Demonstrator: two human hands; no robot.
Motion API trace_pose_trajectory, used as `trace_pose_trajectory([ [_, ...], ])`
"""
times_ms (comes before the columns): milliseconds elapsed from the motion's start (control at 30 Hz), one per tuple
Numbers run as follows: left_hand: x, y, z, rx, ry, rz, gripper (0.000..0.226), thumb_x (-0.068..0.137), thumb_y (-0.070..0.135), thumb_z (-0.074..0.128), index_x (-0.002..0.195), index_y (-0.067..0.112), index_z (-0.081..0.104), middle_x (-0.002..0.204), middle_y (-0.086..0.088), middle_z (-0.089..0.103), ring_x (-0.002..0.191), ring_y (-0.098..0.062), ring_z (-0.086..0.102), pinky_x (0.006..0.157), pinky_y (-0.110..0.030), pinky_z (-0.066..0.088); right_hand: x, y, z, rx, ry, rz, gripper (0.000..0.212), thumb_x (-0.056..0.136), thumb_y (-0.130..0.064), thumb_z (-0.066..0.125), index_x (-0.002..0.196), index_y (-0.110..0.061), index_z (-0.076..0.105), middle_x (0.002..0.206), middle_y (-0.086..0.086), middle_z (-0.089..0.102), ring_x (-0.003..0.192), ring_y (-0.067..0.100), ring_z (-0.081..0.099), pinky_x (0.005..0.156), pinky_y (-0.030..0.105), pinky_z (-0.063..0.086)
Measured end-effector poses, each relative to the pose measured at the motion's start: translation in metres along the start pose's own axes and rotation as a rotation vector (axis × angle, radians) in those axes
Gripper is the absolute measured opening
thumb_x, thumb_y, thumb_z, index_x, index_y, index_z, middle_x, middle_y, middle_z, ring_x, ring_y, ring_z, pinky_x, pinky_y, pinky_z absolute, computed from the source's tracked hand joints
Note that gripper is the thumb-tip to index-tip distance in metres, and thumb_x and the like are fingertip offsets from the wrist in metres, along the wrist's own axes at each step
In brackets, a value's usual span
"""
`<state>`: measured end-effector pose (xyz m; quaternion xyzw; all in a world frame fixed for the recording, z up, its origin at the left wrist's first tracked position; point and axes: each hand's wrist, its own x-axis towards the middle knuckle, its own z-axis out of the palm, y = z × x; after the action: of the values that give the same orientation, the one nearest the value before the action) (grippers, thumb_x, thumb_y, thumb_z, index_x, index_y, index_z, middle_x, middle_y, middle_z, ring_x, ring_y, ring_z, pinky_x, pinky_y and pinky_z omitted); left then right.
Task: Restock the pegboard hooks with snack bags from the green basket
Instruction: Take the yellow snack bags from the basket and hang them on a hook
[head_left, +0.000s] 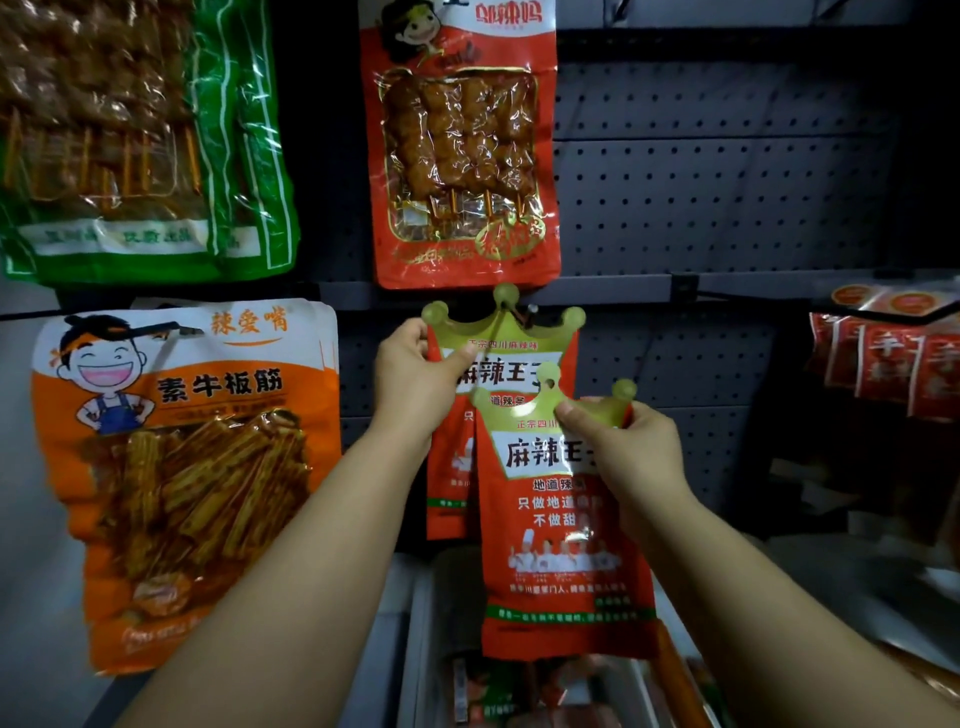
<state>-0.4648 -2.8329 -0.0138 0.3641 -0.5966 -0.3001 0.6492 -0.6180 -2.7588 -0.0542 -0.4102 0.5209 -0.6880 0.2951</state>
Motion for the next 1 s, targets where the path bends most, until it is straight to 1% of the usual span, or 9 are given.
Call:
trace_pose_trajectory([
  [67,0.003,0.0,0.001,0.028,0.017,-0.014,0.017,0.079,0.012,0.074,0.08,0.02,0.059,0.084,-0.002,0.071,0.079,-0.019,0.07,0.079,-0.045,0.058,-0.003,0.004,-0.002,0.028,0.024,0.01,0.022,0.078,-0.024,0.077,0.093,-0.015,0.064,0.086,0.012,0.074,0.075,0.029,0.073,0.076,0.048,0.059],
  [167,0.001,0.001,-0.002,0.094,0.025,-0.029,0.02,0.078,0.018,0.076,0.09,0.013,0.061,0.093,-0.009,0.07,0.088,-0.028,0.069,0.082,-0.051,0.055,-0.012,0.003,-0.007,0.028,-0.004,-0.003,0.017,0.079,-0.025,0.076,0.083,-0.013,0.064,0.077,0.009,0.075,0.064,0.023,0.073,0.06,0.035,0.058],
  [300,-0.02,0.007,-0.011,0.189,-0.012,-0.063,0.057,0.075,0.033,0.077,0.124,0.02,0.05,0.128,-0.001,0.049,0.109,-0.015,0.055,0.093,-0.039,0.05,-0.031,-0.008,-0.014,0.016,-0.072,-0.077,0.015,0.081,-0.025,0.074,0.079,-0.012,0.066,0.073,0.005,0.075,0.063,0.02,0.073,0.058,0.031,0.057],
  [467,-0.07,0.034,-0.02,0.246,0.155,0.262,0.035,0.079,0.044,0.067,0.105,0.037,0.044,0.117,0.01,0.041,0.104,-0.006,0.046,0.083,-0.02,0.042,-0.061,-0.021,-0.017,-0.026,-0.123,-0.271,0.012,0.084,-0.026,0.069,0.075,-0.019,0.066,0.071,-0.007,0.074,0.064,0.009,0.071,0.051,0.016,0.053],
  [533,-0.083,0.046,-0.022,0.233,0.054,0.299,0.024,0.08,0.047,0.065,0.098,0.038,0.052,0.112,0.011,0.053,0.103,-0.008,0.053,0.083,-0.022,0.046,-0.07,-0.026,-0.016,-0.009,-0.133,-0.317,0.011,0.085,-0.024,0.068,0.077,-0.017,0.067,0.071,-0.007,0.074,0.064,0.006,0.07,0.051,0.013,0.05],
  [633,-0.095,0.061,-0.027,0.127,-0.159,0.265,0.007,0.084,0.039,0.066,0.085,0.032,0.068,0.087,0.009,0.071,0.084,-0.009,0.068,0.078,-0.04,0.057,-0.083,-0.032,-0.014,0.034,-0.15,-0.39,0.011,0.085,-0.021,0.068,0.076,-0.015,0.067,0.069,-0.005,0.072,0.06,0.003,0.068,0.05,0.009,0.046],
  [733,-0.101,0.072,-0.033,0.069,-0.135,0.384,0.004,0.083,0.029,0.068,0.08,0.031,0.07,0.08,0.011,0.073,0.075,-0.005,0.069,0.068,-0.026,0.057,-0.094,-0.04,-0.014,0.071,-0.173,-0.458,0.011,0.083,-0.022,0.068,0.074,-0.017,0.068,0.068,-0.007,0.073,0.06,0.001,0.067,0.051,0.008,0.046],
  [833,-0.098,0.084,-0.04,0.031,-0.118,0.471,0.01,0.081,0.023,0.072,0.08,0.033,0.069,0.081,0.016,0.072,0.076,0.0,0.067,0.067,-0.015,0.053,-0.099,-0.047,-0.012,0.116,-0.184,-0.486,0.012,0.078,-0.032,0.067,0.074,-0.022,0.069,0.071,-0.008,0.074,0.066,0.004,0.07,0.056,0.012,0.05],
  [1000,-0.087,0.096,-0.034,0.084,-0.101,0.549,0.016,0.084,0.019,0.069,0.079,0.035,0.068,0.085,0.012,0.07,0.084,-0.002,0.065,0.076,-0.019,0.052,-0.093,-0.053,-0.01,0.186,-0.195,-0.459,0.016,0.073,-0.037,0.064,0.076,-0.022,0.07,0.076,-0.001,0.075,0.072,0.015,0.073,0.062,0.026,0.057],
])
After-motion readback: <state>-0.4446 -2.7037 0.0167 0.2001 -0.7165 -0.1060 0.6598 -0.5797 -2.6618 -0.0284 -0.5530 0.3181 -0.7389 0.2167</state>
